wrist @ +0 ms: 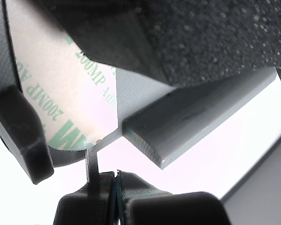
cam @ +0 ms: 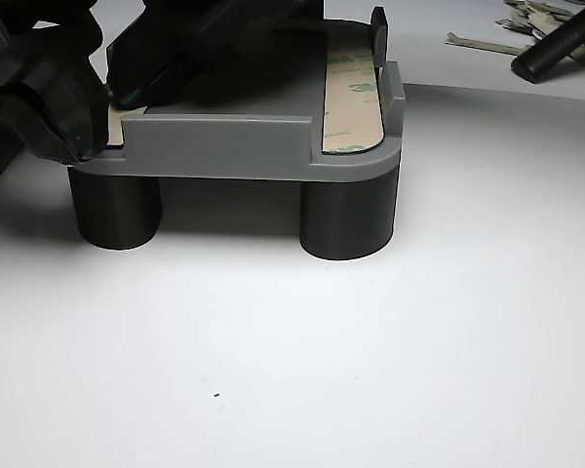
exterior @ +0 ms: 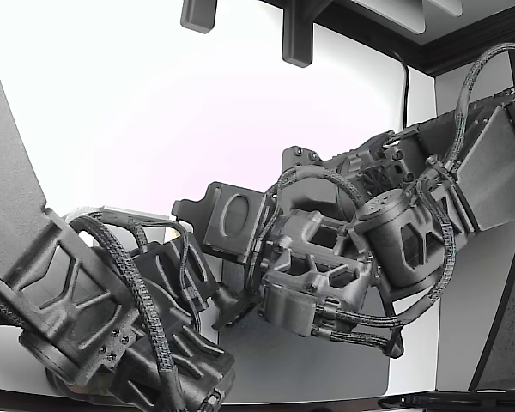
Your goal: Peel off protective film from adhesive tape.
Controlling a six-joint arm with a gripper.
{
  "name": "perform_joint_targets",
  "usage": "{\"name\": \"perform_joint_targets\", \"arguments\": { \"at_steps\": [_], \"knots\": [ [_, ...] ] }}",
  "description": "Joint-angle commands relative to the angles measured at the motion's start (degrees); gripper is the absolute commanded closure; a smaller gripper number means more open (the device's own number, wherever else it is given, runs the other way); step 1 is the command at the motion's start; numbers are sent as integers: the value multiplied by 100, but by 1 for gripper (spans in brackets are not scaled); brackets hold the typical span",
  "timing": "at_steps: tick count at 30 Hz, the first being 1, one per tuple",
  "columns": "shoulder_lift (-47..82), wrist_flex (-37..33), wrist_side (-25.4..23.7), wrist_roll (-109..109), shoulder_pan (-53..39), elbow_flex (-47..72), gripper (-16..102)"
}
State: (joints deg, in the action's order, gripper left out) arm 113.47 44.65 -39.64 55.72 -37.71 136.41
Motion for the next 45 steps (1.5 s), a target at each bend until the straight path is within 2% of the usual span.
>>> {"name": "perform_joint_targets", "arguments": {
  "at_steps": [1,45],
  "knots": [
    [105,-35,9,-18,18,-193,97],
    [264,-62,132,-158,9,-88,97]
  ]
}}
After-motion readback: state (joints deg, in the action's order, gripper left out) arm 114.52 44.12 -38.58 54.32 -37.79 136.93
